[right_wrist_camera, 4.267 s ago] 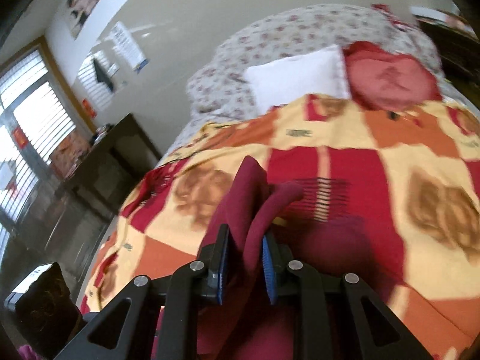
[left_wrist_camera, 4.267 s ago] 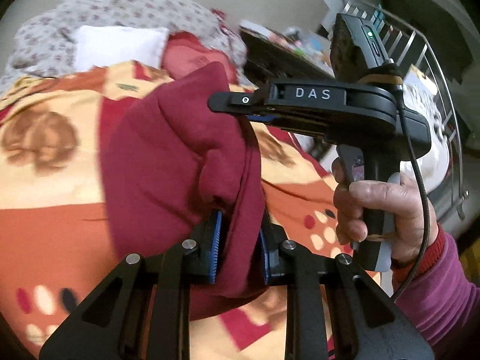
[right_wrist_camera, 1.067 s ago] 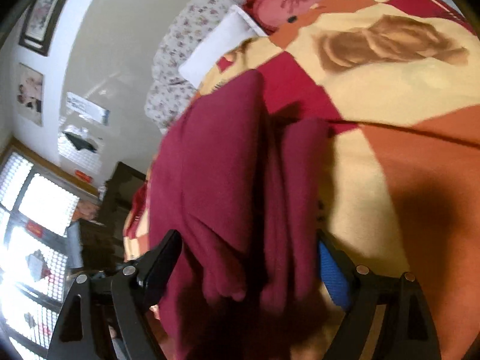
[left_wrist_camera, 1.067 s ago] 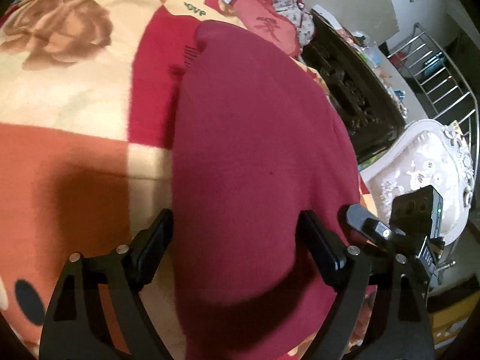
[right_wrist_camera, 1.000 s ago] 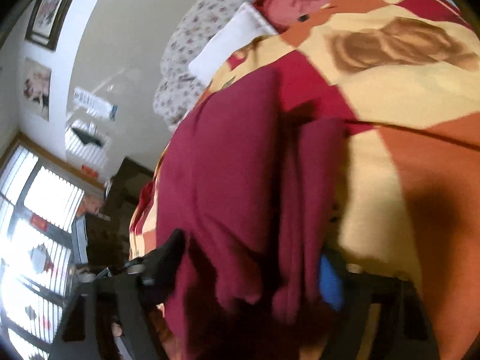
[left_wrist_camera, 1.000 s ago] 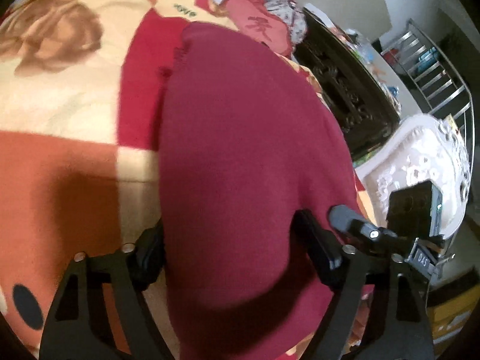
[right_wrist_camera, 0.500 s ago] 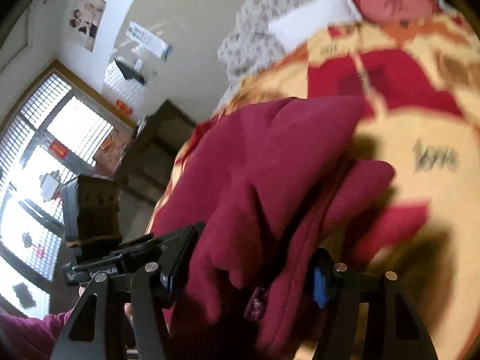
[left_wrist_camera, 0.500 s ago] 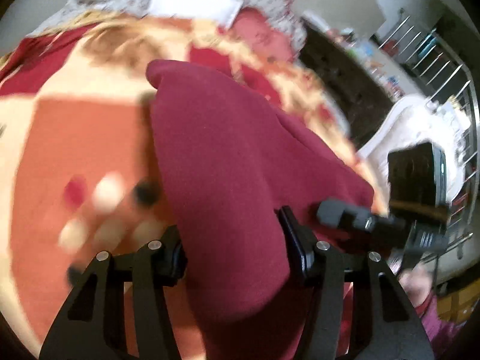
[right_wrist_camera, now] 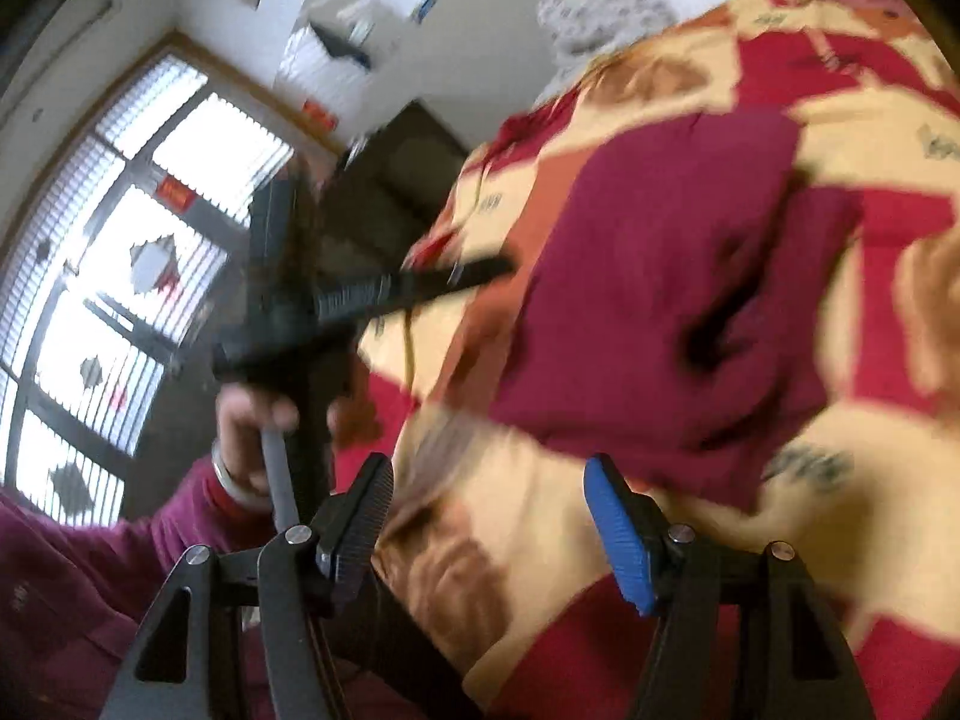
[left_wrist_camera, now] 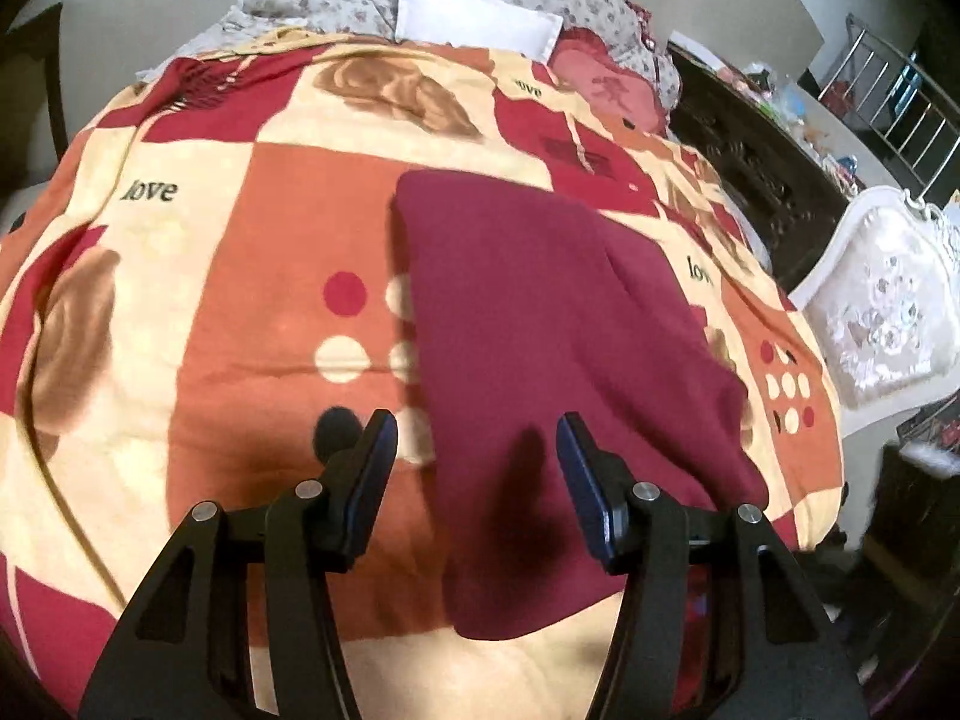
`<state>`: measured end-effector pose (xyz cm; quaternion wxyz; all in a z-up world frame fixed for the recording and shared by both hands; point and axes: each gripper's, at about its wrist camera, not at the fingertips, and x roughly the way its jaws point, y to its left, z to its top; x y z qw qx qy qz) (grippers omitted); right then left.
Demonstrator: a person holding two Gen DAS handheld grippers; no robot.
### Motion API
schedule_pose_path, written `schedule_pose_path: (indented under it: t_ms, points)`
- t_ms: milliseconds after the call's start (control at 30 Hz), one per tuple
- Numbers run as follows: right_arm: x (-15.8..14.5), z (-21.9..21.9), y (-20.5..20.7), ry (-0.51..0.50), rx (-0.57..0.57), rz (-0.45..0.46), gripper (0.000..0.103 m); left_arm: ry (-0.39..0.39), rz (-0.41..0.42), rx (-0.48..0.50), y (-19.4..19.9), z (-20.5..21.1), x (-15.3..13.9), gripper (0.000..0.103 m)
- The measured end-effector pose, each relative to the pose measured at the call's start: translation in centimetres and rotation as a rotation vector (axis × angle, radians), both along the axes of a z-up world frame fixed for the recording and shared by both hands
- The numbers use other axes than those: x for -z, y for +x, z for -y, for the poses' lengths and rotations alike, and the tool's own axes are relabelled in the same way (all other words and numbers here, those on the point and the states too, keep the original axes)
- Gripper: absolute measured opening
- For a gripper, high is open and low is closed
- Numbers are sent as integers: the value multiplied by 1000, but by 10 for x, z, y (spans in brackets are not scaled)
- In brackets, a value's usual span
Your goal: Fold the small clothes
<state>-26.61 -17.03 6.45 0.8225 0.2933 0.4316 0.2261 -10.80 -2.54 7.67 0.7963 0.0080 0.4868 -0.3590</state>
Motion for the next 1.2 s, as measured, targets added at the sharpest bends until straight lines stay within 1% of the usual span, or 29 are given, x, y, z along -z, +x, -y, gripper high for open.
schedule_pose_path:
  t_ms: [33,100,200,300,367,400,467,500,533,567,633,700,800,833,867,900,967,1033,1067,1200]
  points:
    - [8,-7,3,-7,4,-12,64,8,-1,5,1,3,0,55]
    - [19,-17,14,-34,8,-1,64,19,10,15,1,9,-2,55]
    - [20,-29,28,-92,-2,38,64,40,28,23,2,12,-4,55]
    - [16,-37,34,-101,-18,85,64,44,48,15,7,10,-9,55]
    - [18,-47,37,-133,-22,100,64,43,53,3,14,4,-12,55]
    - [22,-51,41,-146,-23,89,64,43,52,-1,16,3,-12,55]
    - [37,-54,50,-132,-22,41,64,50,52,-9,23,0,-13,55]
    - [43,-57,54,-111,-21,31,64,56,58,-13,25,-2,-14,55]
    - [43,-60,56,-98,-21,46,65,59,65,-15,26,-4,-15,55]
    - [40,-64,57,-103,-29,63,74,61,71,-16,28,-5,-17,55]
    - [32,-74,60,-113,-51,93,83,66,86,-17,31,-10,-21,55]
    - [29,-83,64,-123,-67,116,85,70,101,-22,34,-15,-25,55]
    - [32,-88,72,-95,-81,110,85,77,104,-38,40,-19,-27,55]
    - [33,-89,72,-101,-81,111,86,81,100,-42,42,-19,-26,55]
    - [35,-93,72,-115,-88,113,89,83,99,-42,42,-19,-26,55]
    - [39,-98,72,-143,-104,114,89,86,98,-41,43,-19,-25,55]
    - [39,-97,68,-153,-128,97,89,94,94,-35,42,-16,-22,55]
    - [28,-84,55,-96,-140,91,89,92,92,-22,39,-13,-22,55]
    - [19,-77,47,-91,-134,100,89,89,91,-14,38,-12,-21,55]
    - [-29,-32,11,-71,-44,180,88,82,82,15,29,-5,-19,55]
